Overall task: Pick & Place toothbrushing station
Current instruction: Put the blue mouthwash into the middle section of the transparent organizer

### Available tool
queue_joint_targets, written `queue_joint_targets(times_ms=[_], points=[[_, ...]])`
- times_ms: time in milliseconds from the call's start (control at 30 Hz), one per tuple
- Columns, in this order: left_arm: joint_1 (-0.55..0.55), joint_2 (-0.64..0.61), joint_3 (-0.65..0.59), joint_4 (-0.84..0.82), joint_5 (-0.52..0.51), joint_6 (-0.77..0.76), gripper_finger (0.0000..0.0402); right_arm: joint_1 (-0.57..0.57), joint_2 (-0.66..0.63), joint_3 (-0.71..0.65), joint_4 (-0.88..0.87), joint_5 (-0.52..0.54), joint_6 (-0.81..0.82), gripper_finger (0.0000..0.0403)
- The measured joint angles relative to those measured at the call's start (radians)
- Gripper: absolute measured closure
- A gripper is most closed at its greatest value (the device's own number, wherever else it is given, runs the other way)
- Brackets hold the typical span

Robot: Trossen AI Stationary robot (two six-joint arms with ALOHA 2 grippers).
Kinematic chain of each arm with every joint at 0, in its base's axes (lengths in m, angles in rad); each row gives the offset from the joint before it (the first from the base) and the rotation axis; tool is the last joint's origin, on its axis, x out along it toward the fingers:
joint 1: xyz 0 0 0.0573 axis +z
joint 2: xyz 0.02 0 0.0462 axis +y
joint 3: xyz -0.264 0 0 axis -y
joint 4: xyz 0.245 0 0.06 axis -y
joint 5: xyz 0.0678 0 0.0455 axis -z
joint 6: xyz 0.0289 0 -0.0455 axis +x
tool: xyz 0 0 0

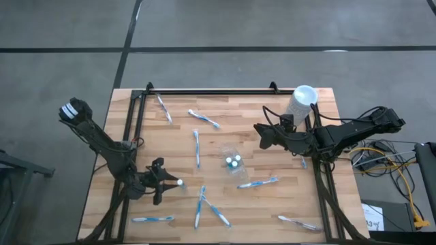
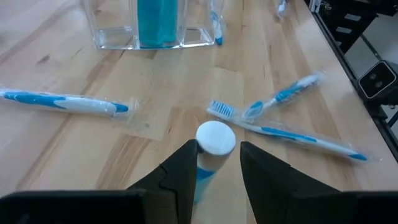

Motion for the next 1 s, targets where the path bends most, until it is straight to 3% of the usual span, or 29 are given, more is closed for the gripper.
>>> queue_joint_targets(times_ms=[300, 500, 1000], points=[[0.019, 0.000, 0.000, 0.000, -0.004, 0.001, 0.0275, 0.000, 0.000, 0.000, 0.000, -0.001, 0.000, 0.0305], [0.020, 0.000, 0.000, 0.000, -0.005, -0.002, 0.0275, 0.002, 0.000, 0.000, 0.001, -0.082, -0.004, 0.0305], [0.020, 0.000, 0.000, 0.000, -0.031, -0.011, 0.0275, 0.002, 0.001, 0.000, 0.001, -0.083, 0.002, 0.0305]])
